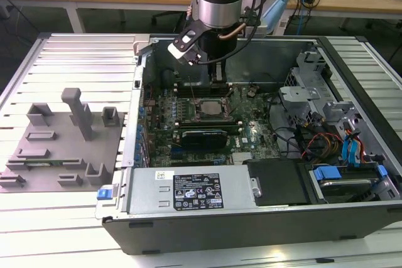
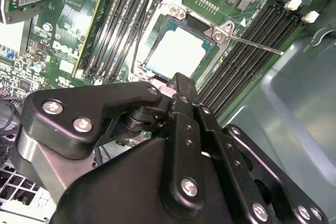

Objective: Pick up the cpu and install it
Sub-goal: 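Close the cpu cover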

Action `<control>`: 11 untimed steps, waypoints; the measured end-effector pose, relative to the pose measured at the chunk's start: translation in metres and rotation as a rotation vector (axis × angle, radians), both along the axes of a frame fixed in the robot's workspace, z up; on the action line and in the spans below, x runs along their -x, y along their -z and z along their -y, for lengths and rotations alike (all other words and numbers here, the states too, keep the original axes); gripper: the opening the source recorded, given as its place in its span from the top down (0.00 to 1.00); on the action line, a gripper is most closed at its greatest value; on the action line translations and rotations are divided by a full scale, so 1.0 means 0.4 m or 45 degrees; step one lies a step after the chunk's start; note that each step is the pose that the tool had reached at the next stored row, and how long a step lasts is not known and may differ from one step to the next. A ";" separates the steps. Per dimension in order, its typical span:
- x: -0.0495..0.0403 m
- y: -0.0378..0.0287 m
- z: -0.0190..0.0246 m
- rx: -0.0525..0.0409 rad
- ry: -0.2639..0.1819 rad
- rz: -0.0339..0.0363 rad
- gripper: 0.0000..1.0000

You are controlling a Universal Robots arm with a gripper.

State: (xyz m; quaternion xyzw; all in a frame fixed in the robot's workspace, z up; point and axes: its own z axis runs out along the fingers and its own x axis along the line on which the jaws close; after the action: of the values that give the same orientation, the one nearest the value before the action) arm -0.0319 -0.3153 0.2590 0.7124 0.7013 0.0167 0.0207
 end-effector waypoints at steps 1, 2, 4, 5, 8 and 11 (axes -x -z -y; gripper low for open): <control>0.000 0.000 0.000 0.000 0.000 -0.0002 0.89; 0.000 -0.001 0.000 0.000 0.000 -0.0002 0.89; 0.000 -0.001 0.000 0.000 0.000 -0.0003 0.89; 0.000 -0.003 0.000 0.001 0.000 -0.0006 0.89; 0.000 -0.015 0.000 0.001 0.000 -0.0003 0.89; 0.000 -0.027 0.000 0.000 0.000 -0.0003 0.89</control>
State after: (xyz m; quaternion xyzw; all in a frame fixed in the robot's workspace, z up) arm -0.0319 -0.3154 0.2697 0.7124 0.7013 0.0165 0.0208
